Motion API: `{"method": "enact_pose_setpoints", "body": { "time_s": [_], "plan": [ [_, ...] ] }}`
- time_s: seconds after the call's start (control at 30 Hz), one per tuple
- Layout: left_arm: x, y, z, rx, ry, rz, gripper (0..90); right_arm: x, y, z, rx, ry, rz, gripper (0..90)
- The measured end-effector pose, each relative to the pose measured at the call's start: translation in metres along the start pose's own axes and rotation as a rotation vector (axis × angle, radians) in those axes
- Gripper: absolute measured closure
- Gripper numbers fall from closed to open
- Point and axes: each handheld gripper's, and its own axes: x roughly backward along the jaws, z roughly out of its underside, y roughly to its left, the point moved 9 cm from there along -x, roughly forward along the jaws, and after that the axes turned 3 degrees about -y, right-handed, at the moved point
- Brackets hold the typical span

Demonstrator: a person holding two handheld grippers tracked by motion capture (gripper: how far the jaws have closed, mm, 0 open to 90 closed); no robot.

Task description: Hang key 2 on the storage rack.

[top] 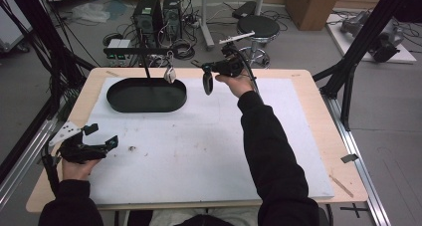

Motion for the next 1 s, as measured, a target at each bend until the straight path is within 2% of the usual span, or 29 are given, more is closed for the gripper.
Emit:
{"method": "enact_pose_setpoints", "body": {
  "time_s": [0.3, 0.77, 1.0],
  "plan": [
    [0.000, 0.000, 0.000, 0.001, 0.001, 0.000, 1.9, -0.016, 0.017, -0.006, 0.020, 0.027, -0.024, 86.5],
    [0.001, 0.000, 0.000, 0.002, -0.003, 0.003, 1.9, -0.044, 0.050, -0.033, 0.080, 0.044, -0.067, 86.5],
    [0.001, 0.000, -0.001, 0.004, -0.006, 0.006, 1.9, -0.060, 0.064, -0.039, 0.088, 0.059, -0.087, 86.4]
  ]
}}
